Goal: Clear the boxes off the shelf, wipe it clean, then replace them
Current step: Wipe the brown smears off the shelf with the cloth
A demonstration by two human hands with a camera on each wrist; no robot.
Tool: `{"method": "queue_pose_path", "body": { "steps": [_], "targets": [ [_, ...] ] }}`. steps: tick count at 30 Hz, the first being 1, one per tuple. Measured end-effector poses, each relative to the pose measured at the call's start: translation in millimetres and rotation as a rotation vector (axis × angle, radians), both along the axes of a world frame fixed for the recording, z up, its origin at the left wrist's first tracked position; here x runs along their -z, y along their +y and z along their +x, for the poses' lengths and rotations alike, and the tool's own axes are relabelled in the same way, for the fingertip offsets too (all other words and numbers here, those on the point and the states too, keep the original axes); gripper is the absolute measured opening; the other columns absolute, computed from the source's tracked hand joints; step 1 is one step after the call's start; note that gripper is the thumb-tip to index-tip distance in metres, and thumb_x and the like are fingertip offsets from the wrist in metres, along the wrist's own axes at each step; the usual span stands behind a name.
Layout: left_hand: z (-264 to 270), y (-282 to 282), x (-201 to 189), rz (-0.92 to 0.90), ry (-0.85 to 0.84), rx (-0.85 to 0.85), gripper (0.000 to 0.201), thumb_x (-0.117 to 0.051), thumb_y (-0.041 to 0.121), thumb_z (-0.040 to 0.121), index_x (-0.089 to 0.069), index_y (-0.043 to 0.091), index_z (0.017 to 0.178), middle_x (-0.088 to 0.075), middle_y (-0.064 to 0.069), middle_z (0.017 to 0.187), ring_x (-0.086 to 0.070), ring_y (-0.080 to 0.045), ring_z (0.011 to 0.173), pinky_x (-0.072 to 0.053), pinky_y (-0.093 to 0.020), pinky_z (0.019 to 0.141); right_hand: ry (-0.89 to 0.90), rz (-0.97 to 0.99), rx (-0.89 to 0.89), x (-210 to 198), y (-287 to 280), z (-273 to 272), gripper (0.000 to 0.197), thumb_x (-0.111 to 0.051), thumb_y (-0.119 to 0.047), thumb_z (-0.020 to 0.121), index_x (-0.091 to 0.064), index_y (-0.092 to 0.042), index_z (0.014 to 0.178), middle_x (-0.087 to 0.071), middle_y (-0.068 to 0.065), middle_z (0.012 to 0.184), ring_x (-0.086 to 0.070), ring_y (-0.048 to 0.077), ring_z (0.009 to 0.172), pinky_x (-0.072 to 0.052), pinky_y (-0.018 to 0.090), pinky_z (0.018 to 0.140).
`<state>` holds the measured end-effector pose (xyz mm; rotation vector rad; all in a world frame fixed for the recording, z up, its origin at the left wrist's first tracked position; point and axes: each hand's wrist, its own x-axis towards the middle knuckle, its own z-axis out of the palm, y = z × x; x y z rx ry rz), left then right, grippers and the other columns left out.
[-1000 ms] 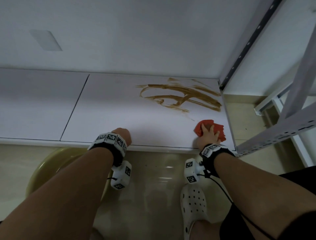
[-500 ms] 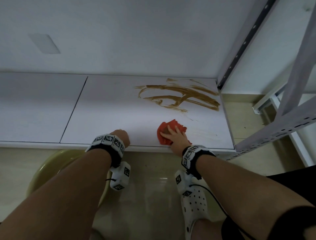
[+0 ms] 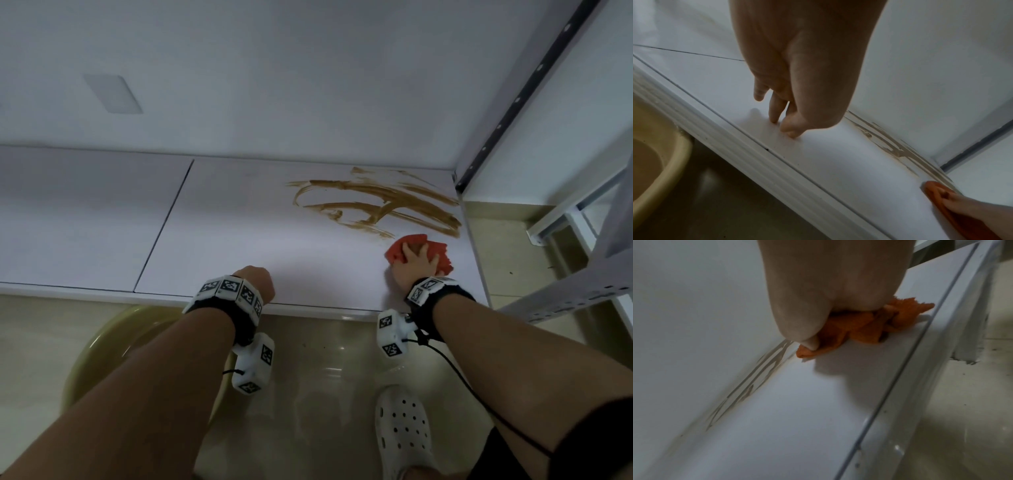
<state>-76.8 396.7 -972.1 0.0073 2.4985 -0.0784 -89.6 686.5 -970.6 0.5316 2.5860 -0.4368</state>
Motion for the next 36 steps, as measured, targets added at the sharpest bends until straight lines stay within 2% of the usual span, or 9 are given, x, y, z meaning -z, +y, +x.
{"method": "queue_pose_path", "body": {
  "steps": [4, 8, 13, 18, 21, 24, 26, 30, 36],
  "targets": [
    [0.9, -2.5, 1.9, 0.005, -0.012, -0.014, 0.038, -0.039, 0.012, 0.092, -0.062, 0.012, 0.122, -0.061, -0.006, 0.124, -0.045, -0.016, 0.088, -0.037, -0.025, 0.074, 0.016, -0.002, -0.134, 0.7, -24.9, -13.1, 0.051, -0.027, -0.036, 0.1, -0.014, -0.034, 0.15, 0.005, 0.004, 0.159, 0.005, 0.036, 0.145, -0.004, 0.054, 0.116],
    [1.9, -0.8, -4.6, 0.008, -0.019, 0.0, 0.038, -0.039, 0.013, 0.093, -0.06, 0.011, 0.125, -0.059, -0.008, 0.128, -0.058, -0.022, 0.11, -0.046, -0.029, 0.087, 0.039, -0.003, -0.419, 3.2, -65.9, -8.0, 0.052, -0.031, -0.035, 0.099, -0.016, -0.038, 0.148, 0.007, 0.003, 0.159, 0.009, 0.036, 0.145, 0.002, 0.055, 0.116],
    [1.6, 2.7, -8.3, 0.018, -0.006, -0.001, 0.038, -0.04, 0.013, 0.093, -0.061, 0.009, 0.124, -0.059, -0.009, 0.127, -0.048, -0.017, 0.09, -0.036, -0.025, 0.075, 0.04, -0.036, -0.757, 7.6, -76.6, 15.4, 0.05, -0.037, -0.031, 0.098, -0.023, -0.043, 0.145, 0.001, 0.002, 0.159, 0.006, 0.033, 0.146, 0.003, 0.051, 0.116],
    [2.6, 1.1, -6.9, 0.007, 0.008, 0.0, 0.031, -0.041, 0.015, 0.095, -0.062, 0.012, 0.118, -0.057, -0.008, 0.131, -0.05, -0.016, 0.095, -0.033, -0.025, 0.076, 0.145, -0.04, -0.446, 11.5, -15.4, 13.8, 0.055, -0.039, -0.019, 0.096, -0.025, -0.04, 0.145, -0.003, 0.004, 0.159, 0.0, 0.031, 0.146, -0.003, 0.047, 0.119],
    [2.5, 0.7, -9.6, 0.01, 0.019, -0.004, 0.037, -0.04, 0.014, 0.094, -0.06, 0.009, 0.124, -0.059, -0.008, 0.129, -0.057, -0.02, 0.104, -0.045, -0.029, 0.085, 0.075, 0.029, -0.227, 4.4, 4.9, 3.3, 0.061, -0.039, -0.019, 0.096, -0.015, -0.038, 0.148, 0.002, 0.005, 0.159, 0.001, 0.033, 0.146, -0.007, 0.047, 0.119],
    [3.0, 1.1, -8.0, 0.014, 0.007, 0.017, 0.033, -0.039, 0.014, 0.094, -0.062, 0.007, 0.116, -0.061, -0.009, 0.124, -0.049, -0.018, 0.089, -0.046, -0.03, 0.083, -0.02, 0.03, -0.15, 0.0, -11.7, -6.2, 0.07, -0.044, -0.019, 0.094, -0.007, -0.039, 0.149, 0.009, 0.003, 0.159, 0.006, 0.036, 0.145, -0.006, 0.052, 0.117],
    [2.9, -1.6, -7.8, 0.014, -0.011, 0.014, 0.03, -0.039, 0.014, 0.094, -0.063, 0.009, 0.111, -0.061, -0.009, 0.125, -0.049, -0.019, 0.089, -0.04, -0.026, 0.075, -0.031, 0.038, -0.185, 0.5, -29.6, -11.3, 0.074, -0.048, -0.02, 0.092, -0.005, -0.039, 0.149, 0.011, 0.004, 0.158, 0.008, 0.038, 0.144, -0.004, 0.054, 0.117],
    [1.8, -4.5, -5.7, 0.034, -0.029, -0.016, 0.038, -0.04, 0.016, 0.093, -0.06, 0.011, 0.126, -0.058, -0.007, 0.13, -0.053, -0.019, 0.096, -0.034, -0.025, 0.076, -0.069, 0.037, -0.407, 2.0, -69.5, -16.0, 0.078, -0.051, -0.023, 0.09, -0.002, -0.043, 0.147, 0.017, 0.003, 0.157, 0.014, 0.037, 0.143, 0.002, 0.056, 0.116],
    [3.6, 1.2, -10.2, 0.025, -0.03, -0.017, 0.039, -0.04, 0.014, 0.094, -0.058, 0.01, 0.128, -0.057, -0.008, 0.131, -0.055, -0.018, 0.102, -0.044, -0.028, 0.084, -0.054, 0.069, -0.849, 8.2, -92.9, 10.5, 0.069, -0.04, -0.018, 0.095, -0.005, -0.049, 0.145, 0.013, -0.001, 0.158, 0.011, 0.034, 0.145, -0.001, 0.057, 0.115]
  ]
}}
